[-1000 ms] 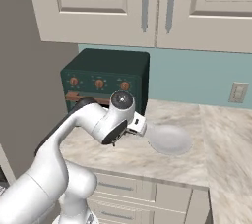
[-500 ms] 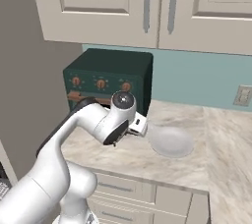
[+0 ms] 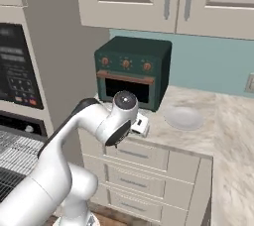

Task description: Place the fish on the bottom rack of the oven, and slide the tray back inside. Close the oven door.

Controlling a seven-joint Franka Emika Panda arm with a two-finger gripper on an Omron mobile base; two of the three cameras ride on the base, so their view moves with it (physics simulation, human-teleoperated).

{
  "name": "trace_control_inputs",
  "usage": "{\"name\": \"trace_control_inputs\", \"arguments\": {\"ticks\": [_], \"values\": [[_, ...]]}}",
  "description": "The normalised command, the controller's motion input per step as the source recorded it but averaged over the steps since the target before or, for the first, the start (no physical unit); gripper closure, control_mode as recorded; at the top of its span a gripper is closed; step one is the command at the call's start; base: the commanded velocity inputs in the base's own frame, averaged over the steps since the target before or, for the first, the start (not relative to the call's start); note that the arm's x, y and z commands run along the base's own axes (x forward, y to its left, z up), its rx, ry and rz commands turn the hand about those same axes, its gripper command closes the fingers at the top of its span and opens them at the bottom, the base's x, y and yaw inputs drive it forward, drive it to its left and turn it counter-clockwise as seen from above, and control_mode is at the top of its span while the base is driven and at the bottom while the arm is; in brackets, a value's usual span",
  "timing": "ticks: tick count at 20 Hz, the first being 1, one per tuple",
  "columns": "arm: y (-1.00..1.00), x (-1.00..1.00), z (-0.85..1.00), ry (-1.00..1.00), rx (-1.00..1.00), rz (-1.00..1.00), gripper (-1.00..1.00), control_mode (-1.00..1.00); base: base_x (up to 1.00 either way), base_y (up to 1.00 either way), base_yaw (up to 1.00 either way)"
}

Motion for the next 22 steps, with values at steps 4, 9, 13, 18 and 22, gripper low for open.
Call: {"name": "trace_control_inputs", "arguments": {"ticks": [4, 9, 13, 18, 22], "values": [[0.0, 0.0, 0.0, 0.0, 0.0, 0.0, 1.0, 1.0, -0.64, 0.38, 0.35], [0.0, 0.0, 0.0, 0.0, 0.0, 0.0, 1.0, 1.0, -0.19, 0.85, 0.5], [0.0, 0.0, 0.0, 0.0, 0.0, 0.0, 1.0, 1.0, -0.22, 0.42, 0.52], [0.0, 0.0, 0.0, 0.0, 0.0, 0.0, 1.0, 1.0, -0.09, -0.05, 0.53], [0.0, 0.0, 0.0, 0.0, 0.0, 0.0, 1.0, 1.0, 0.0, -0.02, 0.54]]}}
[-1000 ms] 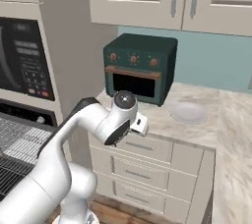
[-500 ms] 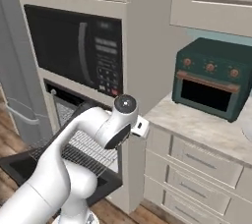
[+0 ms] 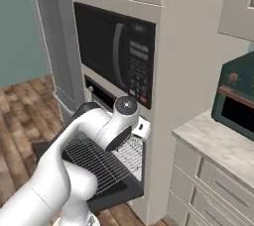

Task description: Place the fish on the bottom rack of the oven, and slide the tray back inside. Close the oven door.

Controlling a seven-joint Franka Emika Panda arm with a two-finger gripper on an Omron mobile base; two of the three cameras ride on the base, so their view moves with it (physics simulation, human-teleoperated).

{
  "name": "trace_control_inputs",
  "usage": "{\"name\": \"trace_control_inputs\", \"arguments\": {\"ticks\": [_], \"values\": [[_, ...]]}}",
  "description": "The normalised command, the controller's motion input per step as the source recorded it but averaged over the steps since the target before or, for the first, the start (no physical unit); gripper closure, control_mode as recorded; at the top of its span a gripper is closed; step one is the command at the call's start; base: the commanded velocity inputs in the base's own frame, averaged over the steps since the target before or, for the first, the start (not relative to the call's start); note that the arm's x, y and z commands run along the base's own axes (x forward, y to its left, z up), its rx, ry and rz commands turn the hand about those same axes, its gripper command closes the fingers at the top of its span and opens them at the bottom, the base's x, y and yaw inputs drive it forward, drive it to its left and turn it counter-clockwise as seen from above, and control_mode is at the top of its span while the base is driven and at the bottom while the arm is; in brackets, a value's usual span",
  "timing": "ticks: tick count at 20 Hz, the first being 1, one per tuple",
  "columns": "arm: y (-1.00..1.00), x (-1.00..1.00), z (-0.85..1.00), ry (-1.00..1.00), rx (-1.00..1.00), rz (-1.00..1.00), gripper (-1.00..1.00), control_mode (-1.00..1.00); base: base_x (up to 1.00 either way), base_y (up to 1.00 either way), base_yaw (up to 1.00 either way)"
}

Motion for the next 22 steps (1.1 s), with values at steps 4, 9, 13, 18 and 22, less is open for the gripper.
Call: {"name": "trace_control_inputs", "arguments": {"ticks": [4, 9, 13, 18, 22], "values": [[0.0, 0.0, 0.0, 0.0, 0.0, 0.0, 1.0, 1.0, 0.0, 0.0, 0.53], [0.0, 0.0, 0.0, 0.0, 0.0, 0.0, 1.0, 1.0, -0.03, -0.16, 0.51], [0.0, 0.0, 0.0, 0.0, 0.0, 0.0, 1.0, 1.0, -0.24, -0.29, 0.44], [0.0, 0.0, 0.0, 0.0, 0.0, 0.0, 1.0, 1.0, -0.19, -0.26, 0.31], [-0.03, 0.0, 0.0, 0.0, 0.0, 0.1, 1.0, -1.0, 0.0, 0.0, 0.0]]}}
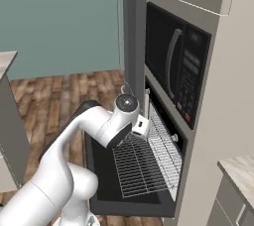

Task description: Place the fish on the bottom rack of the oven, and slide the tray back inside. Close the oven door.

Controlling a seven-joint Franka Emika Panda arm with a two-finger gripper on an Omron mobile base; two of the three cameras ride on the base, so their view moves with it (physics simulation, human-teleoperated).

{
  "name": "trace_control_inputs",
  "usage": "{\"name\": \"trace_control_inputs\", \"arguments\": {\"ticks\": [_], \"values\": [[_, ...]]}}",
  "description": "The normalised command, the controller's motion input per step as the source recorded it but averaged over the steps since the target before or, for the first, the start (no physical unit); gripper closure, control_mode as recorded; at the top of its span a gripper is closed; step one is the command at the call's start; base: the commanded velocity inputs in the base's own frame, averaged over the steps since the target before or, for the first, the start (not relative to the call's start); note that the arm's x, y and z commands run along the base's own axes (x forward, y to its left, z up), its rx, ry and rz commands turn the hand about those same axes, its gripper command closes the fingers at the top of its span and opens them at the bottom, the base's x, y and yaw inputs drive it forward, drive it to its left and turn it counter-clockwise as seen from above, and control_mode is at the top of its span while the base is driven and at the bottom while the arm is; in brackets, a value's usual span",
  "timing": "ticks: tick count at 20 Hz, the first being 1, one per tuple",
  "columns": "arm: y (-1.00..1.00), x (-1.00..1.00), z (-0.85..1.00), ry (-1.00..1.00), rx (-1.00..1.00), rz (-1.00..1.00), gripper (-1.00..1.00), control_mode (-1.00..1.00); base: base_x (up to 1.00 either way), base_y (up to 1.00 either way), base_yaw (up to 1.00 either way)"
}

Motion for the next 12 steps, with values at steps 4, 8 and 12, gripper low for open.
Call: {"name": "trace_control_inputs", "arguments": {"ticks": [4, 8, 12], "values": [[0.04, 0.02, -0.01, 0.0, 0.0, 0.0, 1.0, -1.0, 0.0, 0.0, 0.0], [0.46, 0.13, -0.33, 0.0, -0.07, 0.0, 1.0, -1.0, 0.0, 0.0, 0.0], [0.46, 0.22, -0.49, 0.0, -0.1, 0.0, 1.0, -1.0, 0.0, 0.0, 0.0]]}}
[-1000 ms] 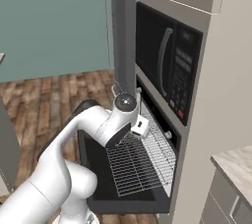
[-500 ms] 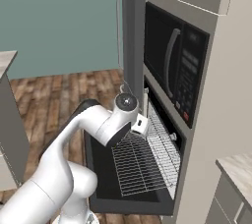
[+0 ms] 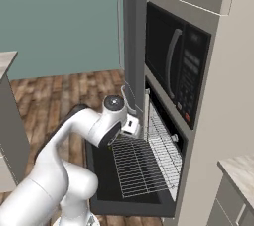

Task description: Place the fish on the bottom rack of the oven, and slide the tray back inside. Close the oven door.

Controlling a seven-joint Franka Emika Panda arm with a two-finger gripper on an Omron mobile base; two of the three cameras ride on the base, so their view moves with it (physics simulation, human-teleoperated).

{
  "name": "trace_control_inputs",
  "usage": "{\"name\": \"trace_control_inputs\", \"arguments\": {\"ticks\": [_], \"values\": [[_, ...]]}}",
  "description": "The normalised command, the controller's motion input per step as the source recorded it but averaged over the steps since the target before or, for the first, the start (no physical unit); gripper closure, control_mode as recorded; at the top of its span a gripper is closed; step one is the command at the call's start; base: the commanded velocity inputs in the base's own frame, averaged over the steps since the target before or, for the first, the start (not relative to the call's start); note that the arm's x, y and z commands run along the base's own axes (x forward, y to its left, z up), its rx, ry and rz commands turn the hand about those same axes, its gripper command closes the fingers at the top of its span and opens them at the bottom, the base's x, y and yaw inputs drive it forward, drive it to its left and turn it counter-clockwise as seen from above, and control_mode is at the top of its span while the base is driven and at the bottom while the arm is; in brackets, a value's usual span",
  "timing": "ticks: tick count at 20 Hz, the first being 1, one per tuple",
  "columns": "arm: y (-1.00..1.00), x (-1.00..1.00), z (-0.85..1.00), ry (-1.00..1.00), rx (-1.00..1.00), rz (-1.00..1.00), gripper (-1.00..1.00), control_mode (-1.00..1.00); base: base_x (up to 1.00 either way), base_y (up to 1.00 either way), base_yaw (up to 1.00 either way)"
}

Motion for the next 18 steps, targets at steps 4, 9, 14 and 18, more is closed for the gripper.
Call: {"name": "trace_control_inputs", "arguments": {"ticks": [4, 9, 14, 18], "values": [[0.16, 0.31, -0.59, 0.0, -0.09, 0.0, 1.0, -1.0, 0.0, 0.0, 0.0], [0.03, 0.48, -0.65, 0.03, -0.07, 0.0, 1.0, -1.0, 0.0, 0.0, 0.0], [0.02, 0.57, -0.56, 0.02, -0.06, 0.0, 1.0, -1.0, 0.0, 0.0, 0.0], [0.02, 0.58, -0.5, 0.03, -0.05, 0.0, 1.0, -1.0, 0.0, 0.0, 0.0]]}}
